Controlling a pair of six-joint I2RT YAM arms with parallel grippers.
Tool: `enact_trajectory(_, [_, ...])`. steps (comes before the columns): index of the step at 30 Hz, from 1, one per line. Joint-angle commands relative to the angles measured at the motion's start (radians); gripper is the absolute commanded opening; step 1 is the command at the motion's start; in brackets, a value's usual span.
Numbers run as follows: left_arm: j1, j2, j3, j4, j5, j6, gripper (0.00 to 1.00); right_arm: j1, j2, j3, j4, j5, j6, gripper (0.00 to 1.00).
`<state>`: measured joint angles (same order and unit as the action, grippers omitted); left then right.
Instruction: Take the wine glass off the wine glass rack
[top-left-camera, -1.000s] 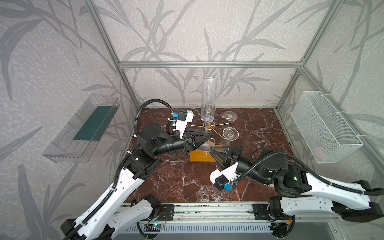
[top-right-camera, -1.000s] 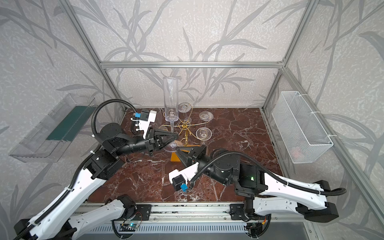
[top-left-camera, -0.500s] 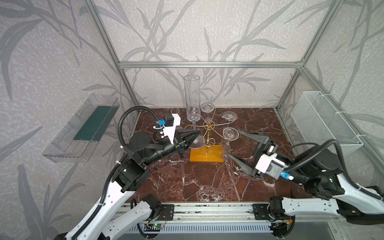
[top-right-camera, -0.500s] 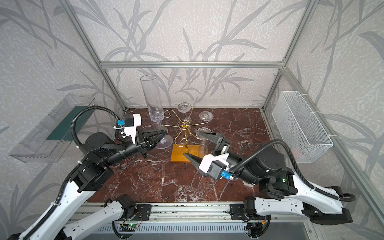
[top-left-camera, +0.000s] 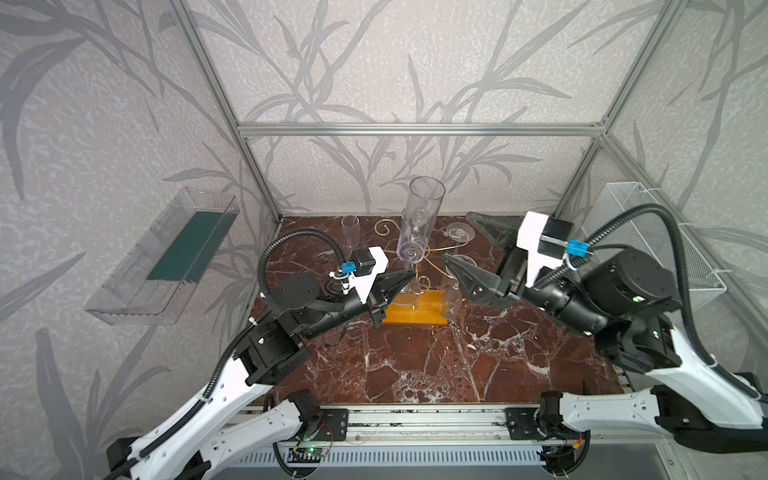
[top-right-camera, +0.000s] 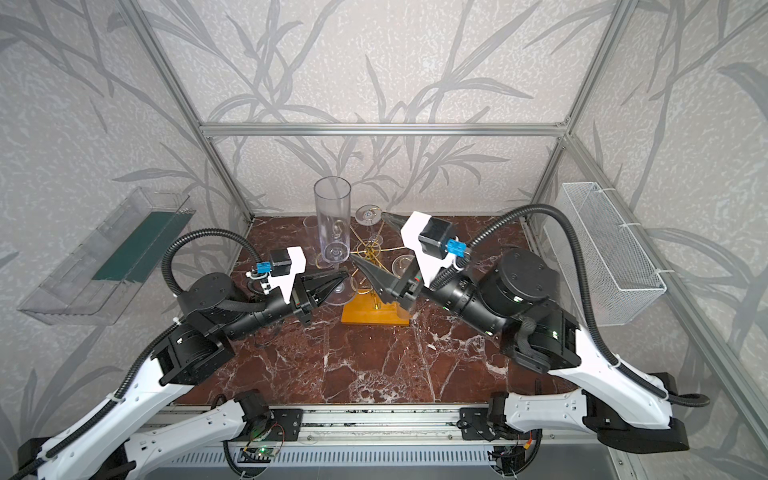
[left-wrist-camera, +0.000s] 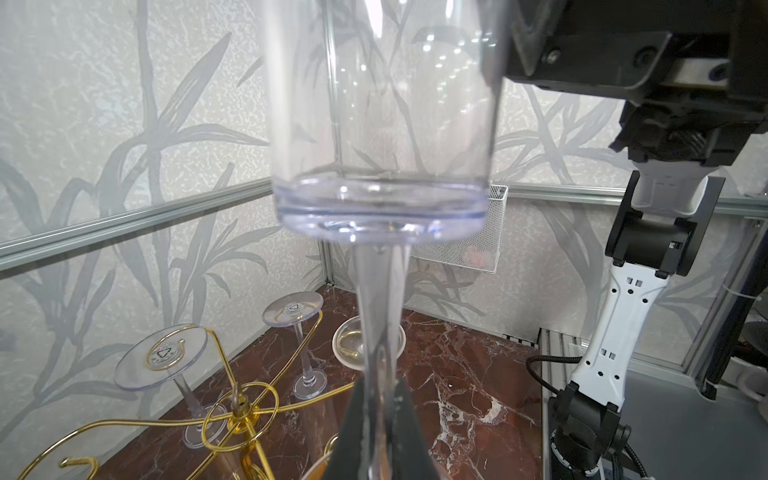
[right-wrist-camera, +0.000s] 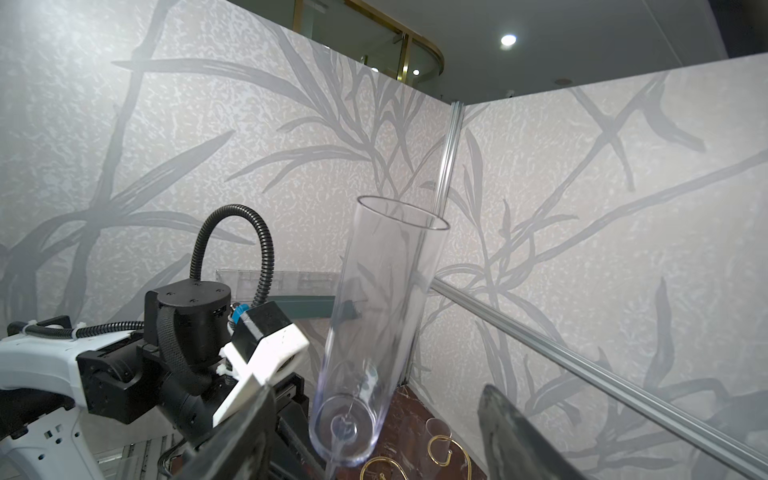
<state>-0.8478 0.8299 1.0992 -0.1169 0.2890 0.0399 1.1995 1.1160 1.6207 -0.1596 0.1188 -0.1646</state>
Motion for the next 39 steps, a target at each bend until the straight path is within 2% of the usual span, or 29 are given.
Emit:
enact_trajectory(1, [-0.023,0.011,0.0,0.06,-0.056,0.068,0.0,-0.022,0.043,0.045,-0.015,-0.112,0.089,0.75])
enact_trajectory(6, [-0.045,0.017,-0.015,0.081,-0.074,0.068,0.0,-0.046,0.088,0.072,-0.017,-0.159,0.121,0.75])
enact_trajectory(8, [-0.049,0.021,-0.017,0.082,-0.079,0.071,0.0,-0.056,0.093,0.067,-0.004,-0.173,0.136,0.71])
enact_trajectory(18, [-0.071,0.035,-0.021,0.076,-0.088,0.101,0.0,-0.115,0.091,0.031,0.079,-0.179,0.215,0.66])
enact_trajectory(21, [-0.074,0.038,-0.021,0.074,-0.093,0.106,0.0,-0.125,0.094,0.025,0.096,-0.177,0.221,0.59])
enact_trajectory(26, [-0.076,0.037,-0.024,0.078,-0.098,0.109,0.0,-0.132,0.097,0.022,0.098,-0.186,0.228,0.38])
enact_trajectory(30, [-0.078,0.036,-0.025,0.081,-0.101,0.112,0.0,-0.14,0.093,0.007,0.116,-0.192,0.227,0.35])
enact_trajectory(33, [-0.077,0.025,-0.04,0.099,-0.113,0.114,0.17,-0.146,0.084,-0.004,0.125,-0.203,0.222,0.34])
enact_trajectory(35, [-0.077,0.009,-0.057,0.118,-0.127,0.115,0.36,-0.152,0.076,-0.013,0.129,-0.202,0.211,0.34])
enact_trajectory(36, [-0.077,0.0,-0.062,0.125,-0.133,0.115,0.42,-0.153,0.071,-0.015,0.13,-0.201,0.203,0.34])
enact_trajectory(39, [-0.077,-0.031,-0.068,0.136,-0.146,0.115,0.53,-0.165,0.053,-0.011,0.113,-0.194,0.156,0.34])
